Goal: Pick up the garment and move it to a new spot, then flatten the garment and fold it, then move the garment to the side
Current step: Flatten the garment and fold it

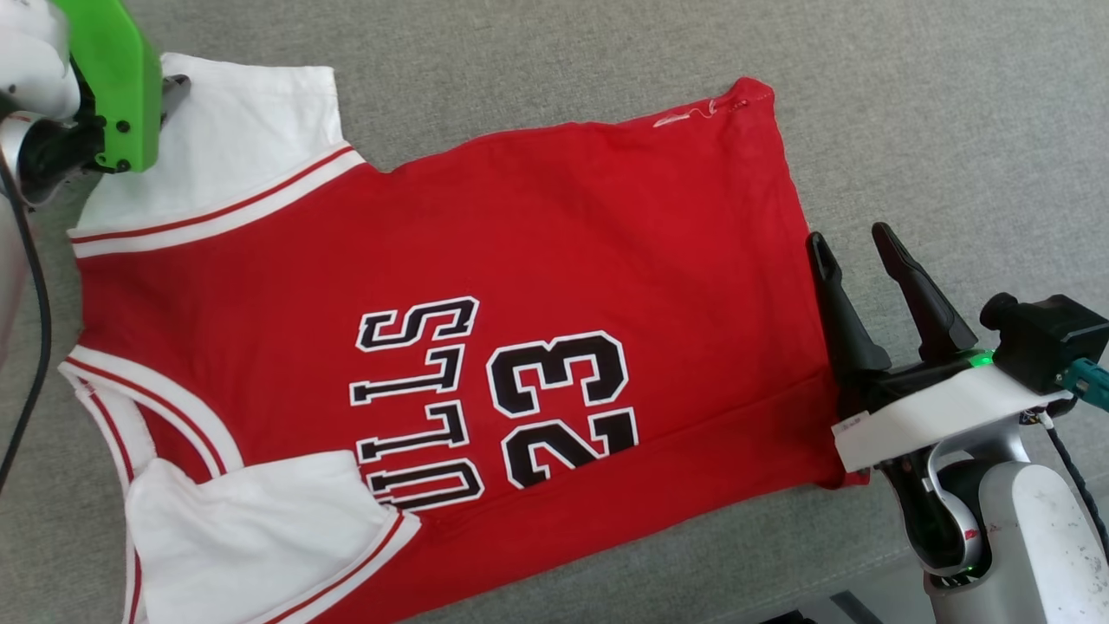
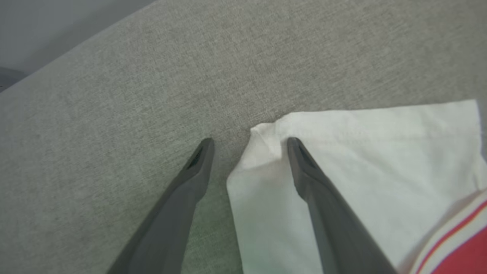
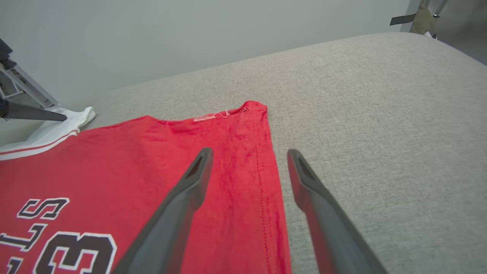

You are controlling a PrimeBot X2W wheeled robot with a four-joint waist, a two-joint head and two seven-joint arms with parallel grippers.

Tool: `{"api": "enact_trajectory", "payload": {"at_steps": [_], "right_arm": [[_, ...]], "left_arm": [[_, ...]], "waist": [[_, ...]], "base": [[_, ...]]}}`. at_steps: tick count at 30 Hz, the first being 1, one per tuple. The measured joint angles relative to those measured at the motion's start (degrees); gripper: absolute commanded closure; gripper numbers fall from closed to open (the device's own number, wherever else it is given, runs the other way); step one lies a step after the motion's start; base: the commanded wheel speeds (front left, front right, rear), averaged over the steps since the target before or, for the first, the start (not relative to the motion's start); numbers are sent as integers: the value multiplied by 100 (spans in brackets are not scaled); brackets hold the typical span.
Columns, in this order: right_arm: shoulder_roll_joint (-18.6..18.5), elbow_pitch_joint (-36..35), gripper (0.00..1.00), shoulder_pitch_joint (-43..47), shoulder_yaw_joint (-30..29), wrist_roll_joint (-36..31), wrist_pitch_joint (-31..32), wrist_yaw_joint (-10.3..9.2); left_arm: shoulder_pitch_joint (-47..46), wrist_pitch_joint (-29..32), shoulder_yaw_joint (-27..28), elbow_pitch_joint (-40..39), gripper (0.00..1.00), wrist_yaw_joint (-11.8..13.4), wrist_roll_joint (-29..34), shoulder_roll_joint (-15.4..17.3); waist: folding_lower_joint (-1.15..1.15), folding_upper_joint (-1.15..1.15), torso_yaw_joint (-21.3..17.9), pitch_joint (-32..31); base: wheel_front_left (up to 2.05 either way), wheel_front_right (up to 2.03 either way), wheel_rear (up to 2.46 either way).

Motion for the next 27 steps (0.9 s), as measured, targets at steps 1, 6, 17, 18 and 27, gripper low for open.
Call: {"api": "enact_trajectory", "payload": {"at_steps": [1,6,17,18,27], "right_arm": [[0,-5,0,-10,8,0,-22,0],[1,0,0,-18,18,-1,-23,0],[-2,60,0,-27,-32,-36,-12,0],[-4,74,0,-27,-43,-52,3,0],[-350,114,0,-15,-233,-126,617,0]], "left_arm": [[-37,2,12,67,0,27,-2,-2],[-213,137,76,305,100,68,-65,-10],[-90,-213,134,314,100,96,-231,-282],[-51,-330,135,302,100,96,-232,-321],[285,-903,187,-216,100,44,-442,-537]], "waist": [[0,0,-25,39],[0,0,-109,157],[0,0,32,-20],[0,0,50,-59],[-1,0,265,-531]], "base": [[0,0,0],[0,0,0],[0,0,0],[0,0,0],[0,0,0]]}}
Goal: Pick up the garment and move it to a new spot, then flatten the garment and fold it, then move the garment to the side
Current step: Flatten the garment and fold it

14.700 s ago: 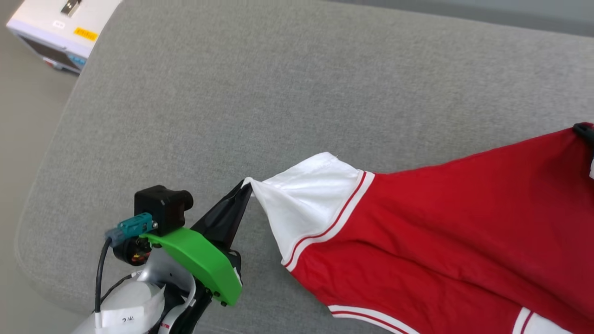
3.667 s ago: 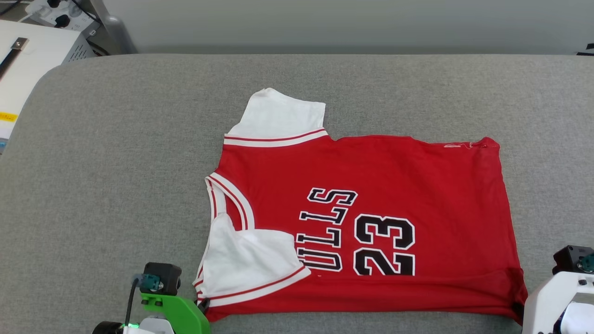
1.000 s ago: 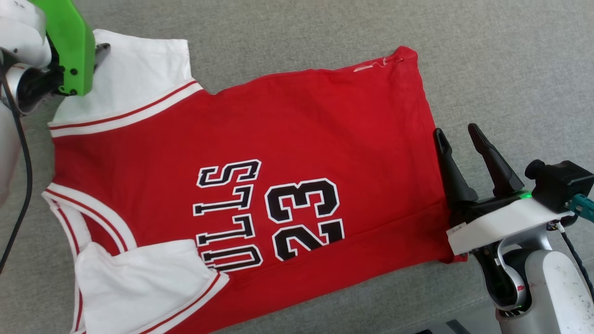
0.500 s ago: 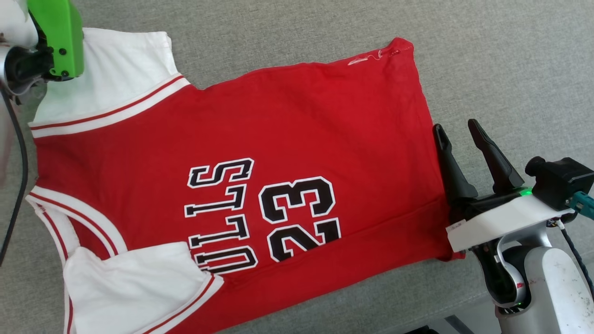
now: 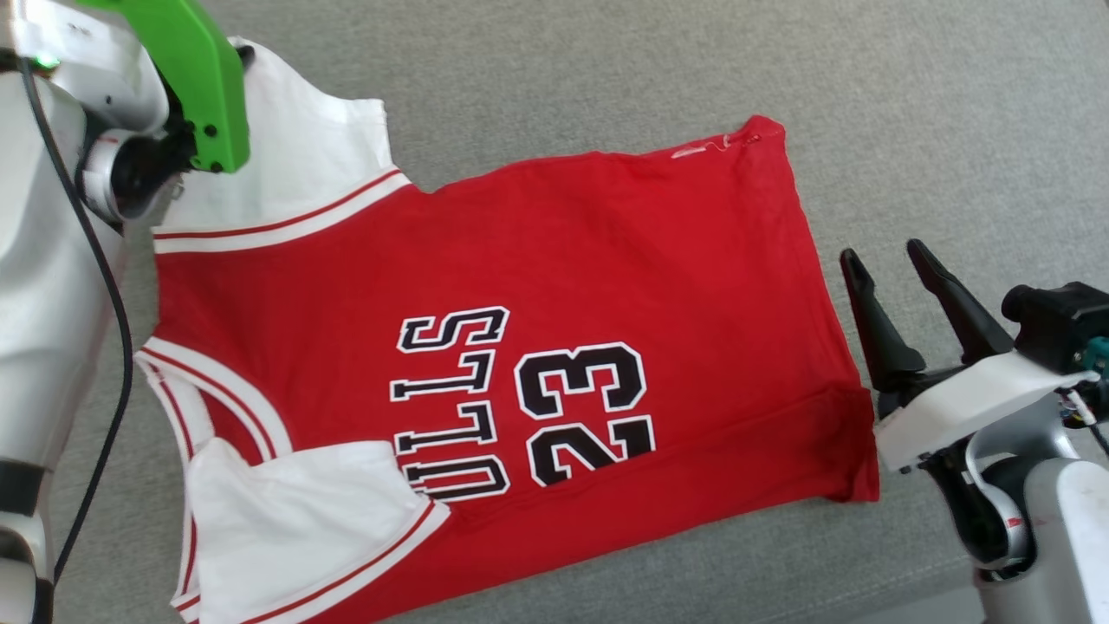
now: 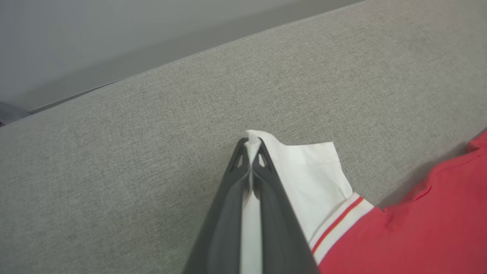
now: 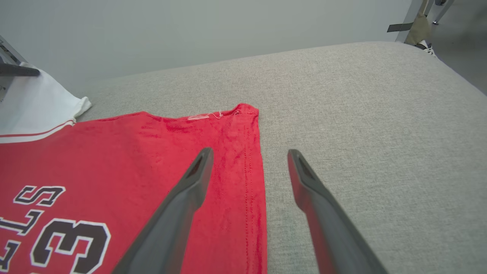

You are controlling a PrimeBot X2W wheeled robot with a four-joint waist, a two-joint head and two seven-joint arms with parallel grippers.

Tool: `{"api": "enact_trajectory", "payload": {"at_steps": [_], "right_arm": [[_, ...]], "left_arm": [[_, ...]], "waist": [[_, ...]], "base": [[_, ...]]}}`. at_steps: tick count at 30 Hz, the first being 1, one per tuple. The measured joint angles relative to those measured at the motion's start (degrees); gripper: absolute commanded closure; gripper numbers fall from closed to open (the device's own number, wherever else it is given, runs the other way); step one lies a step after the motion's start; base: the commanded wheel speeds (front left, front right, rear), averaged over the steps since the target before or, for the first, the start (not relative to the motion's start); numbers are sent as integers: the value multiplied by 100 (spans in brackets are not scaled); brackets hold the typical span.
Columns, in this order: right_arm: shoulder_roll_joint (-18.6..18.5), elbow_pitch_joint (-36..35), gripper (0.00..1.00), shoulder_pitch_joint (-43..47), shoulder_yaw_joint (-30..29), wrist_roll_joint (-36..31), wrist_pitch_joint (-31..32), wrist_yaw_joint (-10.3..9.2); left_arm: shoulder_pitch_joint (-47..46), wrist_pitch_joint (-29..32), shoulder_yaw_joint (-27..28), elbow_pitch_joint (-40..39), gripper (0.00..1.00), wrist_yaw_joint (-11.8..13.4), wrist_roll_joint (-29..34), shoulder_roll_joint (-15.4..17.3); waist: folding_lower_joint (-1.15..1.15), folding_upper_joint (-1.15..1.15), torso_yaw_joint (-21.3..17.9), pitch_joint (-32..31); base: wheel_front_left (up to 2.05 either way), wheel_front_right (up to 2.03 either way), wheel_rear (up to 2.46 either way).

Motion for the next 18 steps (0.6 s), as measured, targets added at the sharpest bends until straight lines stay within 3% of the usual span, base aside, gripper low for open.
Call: {"api": "enact_trajectory", "payload": {"at_steps": [8,12,18], "right_arm": [[-614,25,0,-86,-294,4,1588,0],[-975,93,0,-506,-289,49,2332,0],[-1224,471,0,-1321,-145,333,3305,0]], "left_arm": [[641,-34,-52,-1360,100,134,-57,88],[1007,5,-55,-2235,100,368,-81,210],[1487,86,27,-3441,100,725,-137,454]], "waist": [[0,0,455,-317],[0,0,708,-403],[0,0,1025,-383]], "base": [[0,0,0],[0,0,0],[0,0,0]]}}
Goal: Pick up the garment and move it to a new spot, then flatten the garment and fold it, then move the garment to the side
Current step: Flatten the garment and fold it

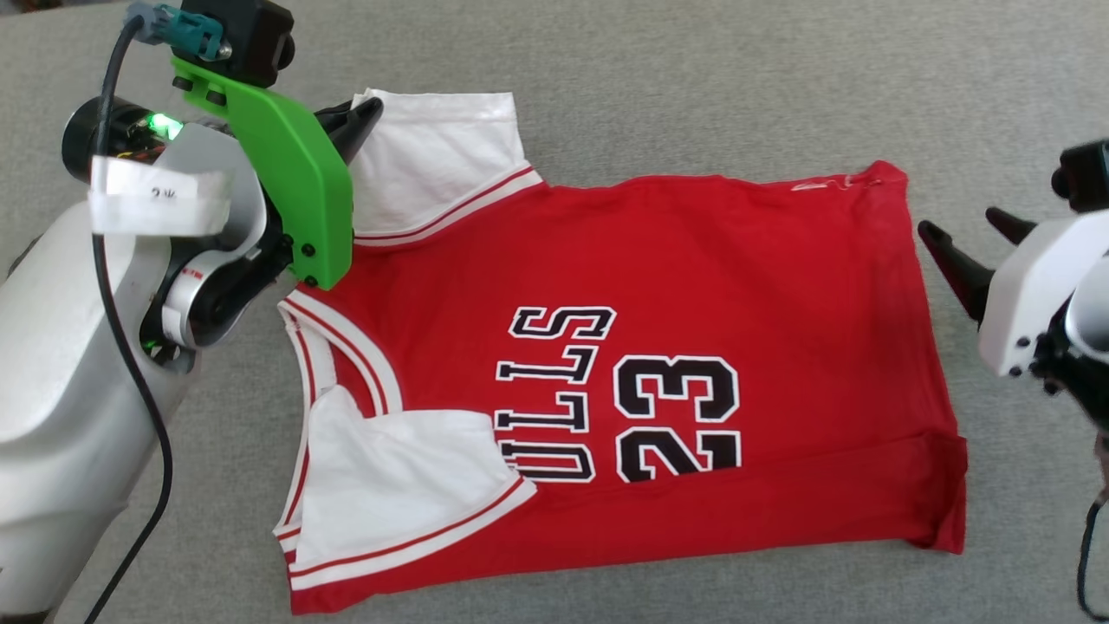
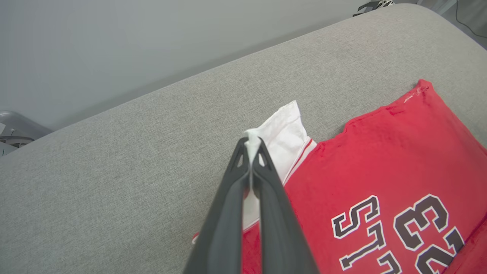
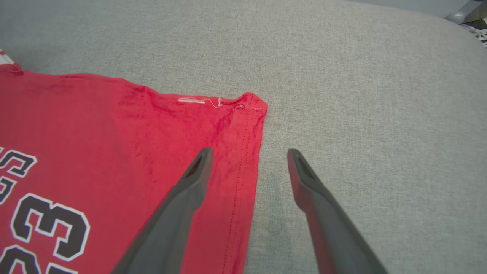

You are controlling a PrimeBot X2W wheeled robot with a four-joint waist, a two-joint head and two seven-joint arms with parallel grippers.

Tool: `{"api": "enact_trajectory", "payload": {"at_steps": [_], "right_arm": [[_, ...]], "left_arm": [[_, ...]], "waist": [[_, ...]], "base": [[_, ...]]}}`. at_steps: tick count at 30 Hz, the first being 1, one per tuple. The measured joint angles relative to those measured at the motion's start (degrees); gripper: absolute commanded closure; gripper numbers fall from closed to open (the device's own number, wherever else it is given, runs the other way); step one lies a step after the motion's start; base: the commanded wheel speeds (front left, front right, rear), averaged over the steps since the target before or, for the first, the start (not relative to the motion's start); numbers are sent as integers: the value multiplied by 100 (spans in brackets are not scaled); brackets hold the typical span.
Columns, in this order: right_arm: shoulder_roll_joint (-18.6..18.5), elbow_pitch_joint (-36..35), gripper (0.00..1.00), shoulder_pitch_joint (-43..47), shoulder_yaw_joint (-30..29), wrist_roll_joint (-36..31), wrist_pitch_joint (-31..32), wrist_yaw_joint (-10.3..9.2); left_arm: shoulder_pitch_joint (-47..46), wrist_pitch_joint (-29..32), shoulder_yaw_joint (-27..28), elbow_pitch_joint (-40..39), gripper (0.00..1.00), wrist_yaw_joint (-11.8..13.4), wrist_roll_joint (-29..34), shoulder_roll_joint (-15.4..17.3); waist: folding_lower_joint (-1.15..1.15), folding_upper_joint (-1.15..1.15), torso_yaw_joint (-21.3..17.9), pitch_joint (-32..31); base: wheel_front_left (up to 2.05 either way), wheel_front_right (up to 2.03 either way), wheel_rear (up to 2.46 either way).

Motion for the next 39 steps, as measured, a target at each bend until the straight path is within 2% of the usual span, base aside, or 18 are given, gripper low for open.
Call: {"api": "enact_trajectory", "payload": {"at_steps": [6,10,18,26,27,32,39], "right_arm": [[-247,682,0,-763,209,1,683,0],[-357,1140,0,-1079,347,90,875,0],[-623,1836,0,-1539,641,60,790,0],[-829,2154,0,-1688,1100,127,688,-9],[-931,2186,100,-1686,1237,254,688,-10],[-899,2298,100,-1688,1346,368,404,-9],[-754,2540,100,-1550,1187,584,-274,-8]], "left_arm": [[163,54,33,-725,100,204,5,160],[284,59,14,-992,100,264,0,137],[320,42,-65,-1416,100,289,9,114],[320,-35,-112,-1440,100,266,15,91],[321,-85,-129,-1366,100,252,14,75],[324,-196,-136,-1134,100,232,16,49],[542,-505,-105,-761,100,226,4,-44]], "waist": [[0,0,228,170],[0,0,379,243],[0,0,645,493],[0,0,831,696],[0,0,875,710],[0,0,884,643],[0,0,870,370]], "base": [[0,0,0],[0,0,0],[0,0,0],[0,0,0],[0,0,0],[0,0,0],[0,0,0]]}}
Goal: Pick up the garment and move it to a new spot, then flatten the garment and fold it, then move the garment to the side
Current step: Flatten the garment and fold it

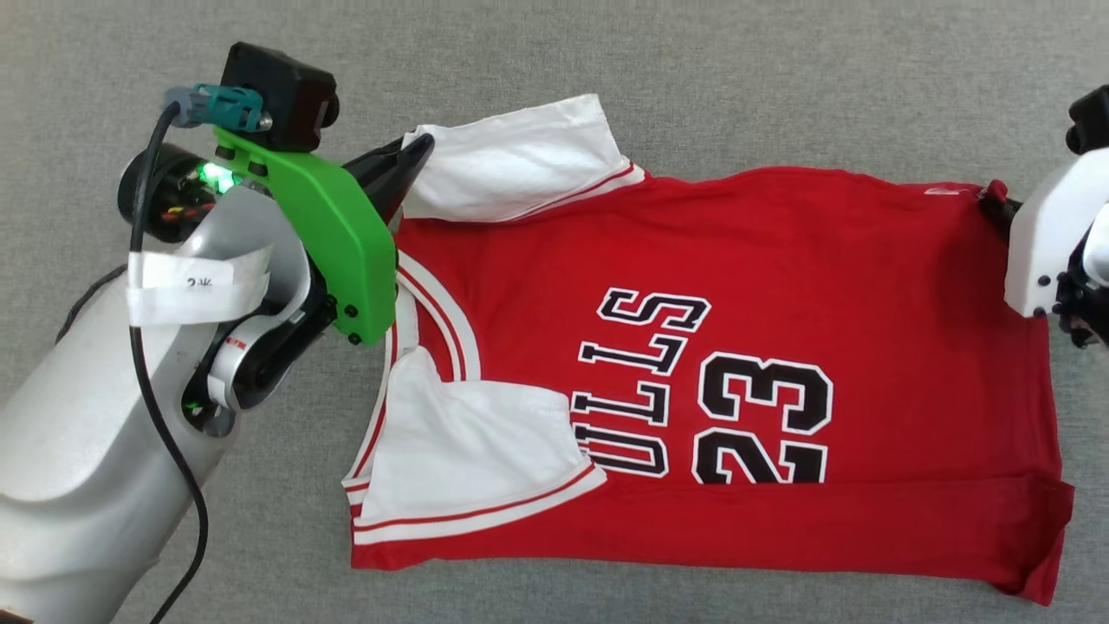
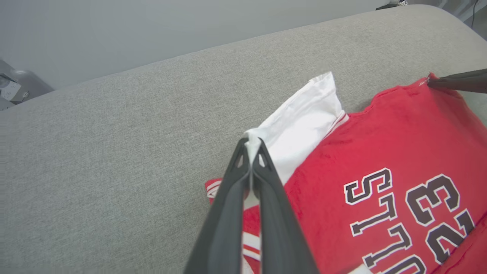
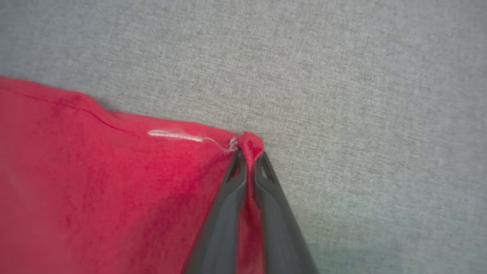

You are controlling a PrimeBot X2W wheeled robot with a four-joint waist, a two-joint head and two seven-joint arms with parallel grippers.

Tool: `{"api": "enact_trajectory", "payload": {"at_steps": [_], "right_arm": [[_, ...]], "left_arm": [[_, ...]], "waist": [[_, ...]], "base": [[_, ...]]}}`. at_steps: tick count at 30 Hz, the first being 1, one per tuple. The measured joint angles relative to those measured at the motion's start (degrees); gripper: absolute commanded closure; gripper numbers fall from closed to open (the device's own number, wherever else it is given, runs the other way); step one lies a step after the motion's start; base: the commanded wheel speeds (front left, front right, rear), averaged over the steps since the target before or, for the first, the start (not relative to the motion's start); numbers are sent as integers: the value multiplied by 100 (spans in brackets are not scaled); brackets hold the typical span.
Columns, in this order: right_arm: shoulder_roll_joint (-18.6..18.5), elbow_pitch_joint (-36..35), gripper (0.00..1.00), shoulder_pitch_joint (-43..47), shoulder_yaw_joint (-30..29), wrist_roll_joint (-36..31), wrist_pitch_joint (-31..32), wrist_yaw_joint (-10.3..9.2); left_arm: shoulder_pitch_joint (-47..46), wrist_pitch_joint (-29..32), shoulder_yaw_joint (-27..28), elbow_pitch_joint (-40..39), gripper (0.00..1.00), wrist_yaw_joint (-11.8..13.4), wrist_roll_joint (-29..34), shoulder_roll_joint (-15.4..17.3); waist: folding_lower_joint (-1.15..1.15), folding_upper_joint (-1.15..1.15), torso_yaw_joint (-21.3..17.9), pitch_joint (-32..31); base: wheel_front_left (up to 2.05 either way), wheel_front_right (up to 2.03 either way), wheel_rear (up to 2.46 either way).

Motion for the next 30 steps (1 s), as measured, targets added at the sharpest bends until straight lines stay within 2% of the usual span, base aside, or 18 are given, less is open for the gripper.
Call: {"api": "enact_trajectory", "payload": {"at_steps": [14,18,19,25,30], "right_arm": [[163,-32,100,1182,-673,376,-1139,1],[258,-197,100,1655,-854,571,-1397,1],[290,-364,100,2002,-913,678,-1578,1],[304,-740,100,2660,-869,876,-1737,1],[237,-998,100,3088,-739,1022,-1694,1]], "left_arm": [[881,-525,76,415,100,63,-248,-40],[1278,-625,75,360,100,148,-314,-37],[1570,-692,75,283,100,250,-375,-31],[2240,-765,32,148,100,414,-542,54],[2788,-744,-209,130,100,560,-535,134]], "waist": [[0,0,-29,-882],[0,0,-15,-1121],[0,0,6,-1269],[0,0,54,-1491],[0,0,58,-1613]], "base": [[0,0,0],[0,0,0],[0,0,0],[0,0,0],[0,0,0]]}}
